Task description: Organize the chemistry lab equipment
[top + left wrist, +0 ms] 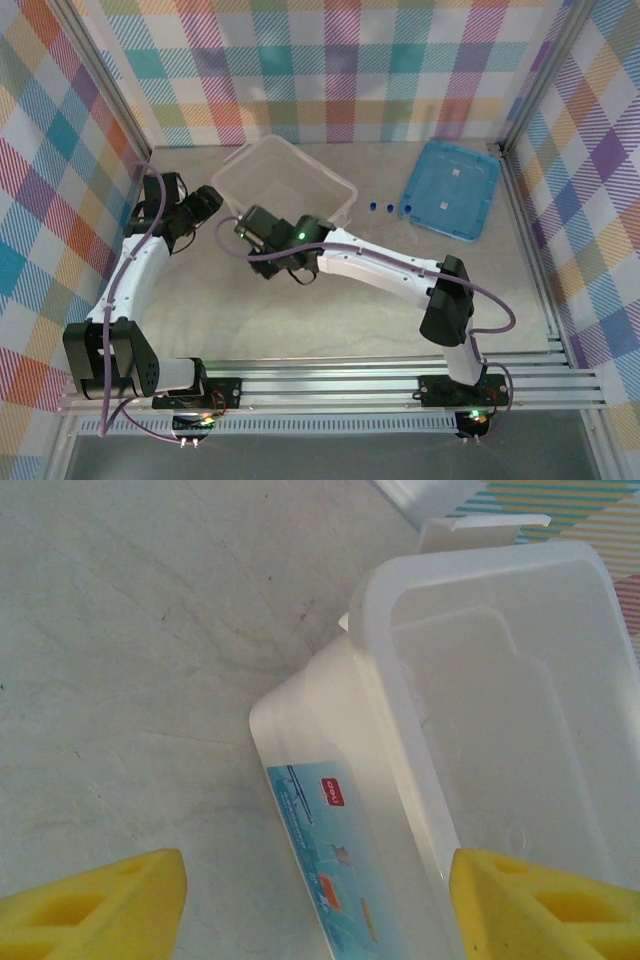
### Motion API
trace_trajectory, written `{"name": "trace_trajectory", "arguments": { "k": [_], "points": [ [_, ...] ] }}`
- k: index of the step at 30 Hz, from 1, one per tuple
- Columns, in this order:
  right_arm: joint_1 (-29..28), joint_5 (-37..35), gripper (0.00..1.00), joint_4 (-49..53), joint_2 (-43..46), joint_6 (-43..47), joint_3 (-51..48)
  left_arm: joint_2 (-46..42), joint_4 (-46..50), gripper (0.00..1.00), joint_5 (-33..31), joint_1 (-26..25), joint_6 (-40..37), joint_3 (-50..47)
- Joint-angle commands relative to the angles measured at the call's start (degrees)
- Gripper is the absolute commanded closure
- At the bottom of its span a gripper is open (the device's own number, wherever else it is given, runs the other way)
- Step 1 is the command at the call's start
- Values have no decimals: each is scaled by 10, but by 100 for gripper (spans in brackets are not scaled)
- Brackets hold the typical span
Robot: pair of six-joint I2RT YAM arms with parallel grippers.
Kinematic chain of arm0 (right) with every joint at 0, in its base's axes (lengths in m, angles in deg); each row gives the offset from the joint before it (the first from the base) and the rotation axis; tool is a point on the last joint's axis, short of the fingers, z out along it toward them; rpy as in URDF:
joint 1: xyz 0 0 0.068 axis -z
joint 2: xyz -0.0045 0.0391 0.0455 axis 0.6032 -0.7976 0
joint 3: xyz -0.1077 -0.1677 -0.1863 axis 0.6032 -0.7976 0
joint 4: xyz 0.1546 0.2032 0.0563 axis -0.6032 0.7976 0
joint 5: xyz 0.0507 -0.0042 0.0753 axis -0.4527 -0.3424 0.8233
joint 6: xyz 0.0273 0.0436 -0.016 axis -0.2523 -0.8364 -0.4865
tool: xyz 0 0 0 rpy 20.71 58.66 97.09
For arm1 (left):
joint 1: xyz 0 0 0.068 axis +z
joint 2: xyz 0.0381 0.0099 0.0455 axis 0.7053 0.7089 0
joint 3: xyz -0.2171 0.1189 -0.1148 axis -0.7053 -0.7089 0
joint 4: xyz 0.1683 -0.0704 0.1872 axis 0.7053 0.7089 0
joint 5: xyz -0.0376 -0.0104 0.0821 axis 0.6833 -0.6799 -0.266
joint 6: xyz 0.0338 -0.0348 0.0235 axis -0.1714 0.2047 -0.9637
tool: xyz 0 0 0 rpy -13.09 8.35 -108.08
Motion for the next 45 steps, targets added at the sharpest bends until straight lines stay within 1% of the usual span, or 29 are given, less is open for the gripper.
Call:
{"name": "trace_trajectory", "arguments": {
  "k": [1, 9, 14, 18, 20, 22, 29, 35, 45],
  "points": [
    [29, -11, 75, 24, 4, 40, 54, -14, -14, 30, 9, 12, 10, -10],
    [96, 9, 74, 28, -65, 71, 147, -11, -18, 30, 17, 12, 11, -11],
    [139, 44, 74, 37, -131, 83, 202, -10, -22, 30, 24, 12, 14, -13],
    [155, 79, 74, 26, -171, 91, 225, -4, -24, 30, 29, 11, 14, -13],
    [164, 99, 73, 35, -203, 83, 255, 4, -12, 29, 28, 12, 10, -6],
    [168, 105, 73, 43, -225, 80, 276, 7, -11, 29, 31, 12, 9, -5],
    [175, 143, 73, 46, -265, 85, 300, 12, -17, 29, 39, 12, 13, -6],
    [176, 172, 73, 49, -282, 95, 303, 24, -15, 29, 48, 12, 15, -4],
    [176, 185, 71, 59, -306, 103, 310, 25, -17, 29, 53, 12, 16, -3]
  ]
}}
